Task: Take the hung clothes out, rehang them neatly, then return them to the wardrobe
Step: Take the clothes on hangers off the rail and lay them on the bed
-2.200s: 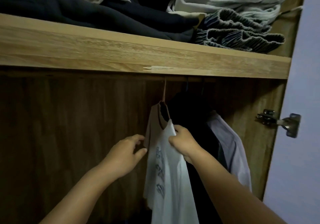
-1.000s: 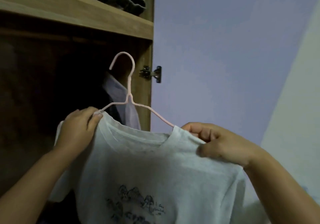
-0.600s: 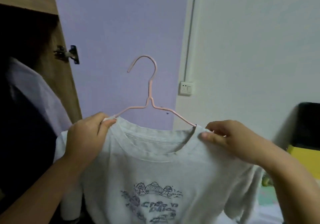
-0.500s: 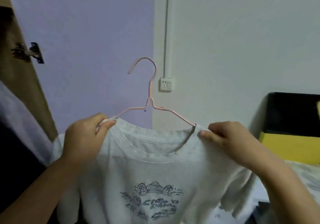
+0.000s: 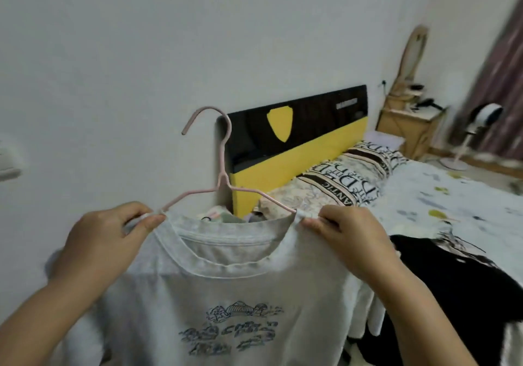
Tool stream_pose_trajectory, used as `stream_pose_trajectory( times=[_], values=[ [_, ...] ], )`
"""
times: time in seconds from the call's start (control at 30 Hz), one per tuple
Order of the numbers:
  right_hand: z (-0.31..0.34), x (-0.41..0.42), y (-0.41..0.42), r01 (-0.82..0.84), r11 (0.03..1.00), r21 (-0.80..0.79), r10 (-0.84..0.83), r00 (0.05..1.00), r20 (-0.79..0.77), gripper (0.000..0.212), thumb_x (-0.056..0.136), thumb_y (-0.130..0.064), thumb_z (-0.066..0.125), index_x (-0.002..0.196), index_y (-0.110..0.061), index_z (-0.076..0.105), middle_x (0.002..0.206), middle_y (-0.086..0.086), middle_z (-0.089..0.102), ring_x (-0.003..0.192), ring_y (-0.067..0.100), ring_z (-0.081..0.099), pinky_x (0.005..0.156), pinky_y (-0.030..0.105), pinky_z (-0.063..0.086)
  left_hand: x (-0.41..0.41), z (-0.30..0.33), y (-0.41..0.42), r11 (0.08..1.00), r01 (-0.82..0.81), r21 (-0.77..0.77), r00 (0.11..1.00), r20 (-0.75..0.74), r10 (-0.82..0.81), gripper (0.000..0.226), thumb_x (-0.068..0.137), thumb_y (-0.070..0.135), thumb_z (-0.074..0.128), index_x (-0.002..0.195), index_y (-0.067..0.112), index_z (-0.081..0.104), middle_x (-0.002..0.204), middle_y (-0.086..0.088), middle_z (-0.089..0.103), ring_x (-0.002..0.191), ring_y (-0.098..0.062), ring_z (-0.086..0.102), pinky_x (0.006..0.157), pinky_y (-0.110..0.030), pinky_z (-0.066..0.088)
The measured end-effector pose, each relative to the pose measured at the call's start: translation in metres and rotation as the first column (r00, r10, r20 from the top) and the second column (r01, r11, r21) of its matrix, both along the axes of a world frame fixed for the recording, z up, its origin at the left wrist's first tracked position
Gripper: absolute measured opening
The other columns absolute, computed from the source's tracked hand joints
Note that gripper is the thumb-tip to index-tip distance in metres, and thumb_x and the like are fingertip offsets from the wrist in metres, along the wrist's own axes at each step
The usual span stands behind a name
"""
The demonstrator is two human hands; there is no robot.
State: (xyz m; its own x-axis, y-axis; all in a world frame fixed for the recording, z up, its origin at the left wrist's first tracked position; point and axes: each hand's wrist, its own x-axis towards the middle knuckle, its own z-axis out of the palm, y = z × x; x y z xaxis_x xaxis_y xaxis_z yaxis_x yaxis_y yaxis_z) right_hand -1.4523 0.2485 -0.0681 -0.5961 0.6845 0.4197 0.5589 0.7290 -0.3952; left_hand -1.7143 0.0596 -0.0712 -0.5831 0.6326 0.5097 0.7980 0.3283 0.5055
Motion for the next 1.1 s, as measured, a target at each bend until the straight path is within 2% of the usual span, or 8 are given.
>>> stream_pose_trajectory(
  times=[0.1,0.17,0.27,0.4,0.5,0.6,0.77,1.1],
  values=[
    [-0.007,0.034,0.005,0.162,0.987,-0.005,-0.162,0.987,0.006,0.053,0.085,-0.049,0.055,0.051,-0.017,0.031,0.045,0.0,0.034,0.045,0.011,0.034,0.045,0.031,0.02,0.006,-0.006,0.052,0.987,0.16,-0.035,0.987,0.012,-0.159,0.017,0.071,0.053,0.052,0.078,0.039,0.058,0.066,-0.001,0.067,0.068,-0.028,0.064,0.064,-0.041,0.051],
    [-0.012,0.057,0.006,0.263,0.965,-0.014,-0.263,0.965,0.006,0.054,0.085,-0.049,0.055,0.051,-0.016,0.031,0.045,0.0,0.033,0.045,0.011,0.033,0.046,0.031,0.02,0.017,-0.008,0.084,0.964,0.262,-0.049,0.965,0.031,-0.261,0.02,0.071,0.053,0.052,0.066,0.035,0.06,0.067,-0.002,0.068,0.069,-0.029,0.064,0.065,-0.042,0.051],
    [-0.019,0.093,0.006,0.4,0.916,-0.041,-0.4,0.917,0.008,0.052,0.085,-0.049,0.055,0.053,-0.014,0.035,0.047,0.0,0.036,0.049,0.015,0.036,0.049,0.034,0.022,0.042,-0.014,0.125,0.916,0.397,-0.058,0.917,0.058,-0.393,0.025,0.074,0.058,0.062,0.065,0.035,0.06,0.065,-0.003,0.066,0.067,-0.028,0.06,0.062,-0.041,0.05],
    [-0.027,0.143,0.005,0.538,0.84,-0.075,-0.54,0.842,-0.006,0.05,0.083,-0.05,0.055,0.054,-0.015,0.036,0.047,-0.001,0.036,0.049,0.014,0.035,0.05,0.033,0.022,0.086,-0.021,0.176,0.845,0.528,-0.086,0.849,0.077,-0.523,0.018,0.08,0.035,0.067,0.064,0.035,0.059,0.06,0.002,0.061,0.062,-0.023,0.055,0.055,-0.032,0.042],
    [-0.032,0.181,0.007,0.613,0.783,-0.105,-0.617,0.787,-0.006,0.05,0.084,-0.048,0.057,0.052,-0.018,0.034,0.046,-0.002,0.035,0.047,0.011,0.033,0.049,0.031,0.021,0.124,-0.029,0.21,0.792,0.603,-0.093,0.797,0.087,-0.597,0.012,0.08,0.029,0.068,0.07,0.025,0.067,0.063,-0.005,0.064,0.064,-0.026,0.056,0.058,-0.036,0.043],
    [-0.034,0.219,0.015,0.669,0.733,-0.125,-0.675,0.738,-0.013,0.051,0.084,-0.047,0.058,0.051,-0.018,0.033,0.045,-0.002,0.033,0.047,0.011,0.031,0.049,0.031,0.02,0.163,-0.037,0.244,0.749,0.659,-0.076,0.752,0.078,-0.654,0.01,0.079,0.028,0.07,0.074,0.02,0.07,0.066,-0.006,0.066,0.066,-0.027,0.057,0.06,-0.036,0.043],
    [-0.037,0.281,0.046,0.739,0.661,-0.128,-0.744,0.668,0.013,0.054,0.084,-0.045,0.06,0.049,-0.018,0.03,0.045,-0.002,0.033,0.048,0.013,0.032,0.049,0.032,0.021,0.227,-0.047,0.302,0.687,0.724,-0.062,0.688,0.138,-0.712,0.013,0.079,0.032,0.068,0.067,0.028,0.066,0.057,0.005,0.061,0.06,-0.015,0.056,0.054,-0.028,0.039],
    [-0.053,0.363,0.136,0.762,0.625,-0.167,-0.766,0.641,0.054,0.052,0.085,-0.045,0.06,0.054,-0.015,0.032,0.048,-0.001,0.033,0.051,0.017,0.033,0.05,0.033,0.022,0.312,-0.072,0.392,0.699,0.713,-0.055,0.694,0.194,-0.693,0.013,0.079,0.032,0.069,0.07,0.023,0.068,0.058,0.005,0.062,0.06,-0.012,0.055,0.053,-0.024,0.038]
  ],
)
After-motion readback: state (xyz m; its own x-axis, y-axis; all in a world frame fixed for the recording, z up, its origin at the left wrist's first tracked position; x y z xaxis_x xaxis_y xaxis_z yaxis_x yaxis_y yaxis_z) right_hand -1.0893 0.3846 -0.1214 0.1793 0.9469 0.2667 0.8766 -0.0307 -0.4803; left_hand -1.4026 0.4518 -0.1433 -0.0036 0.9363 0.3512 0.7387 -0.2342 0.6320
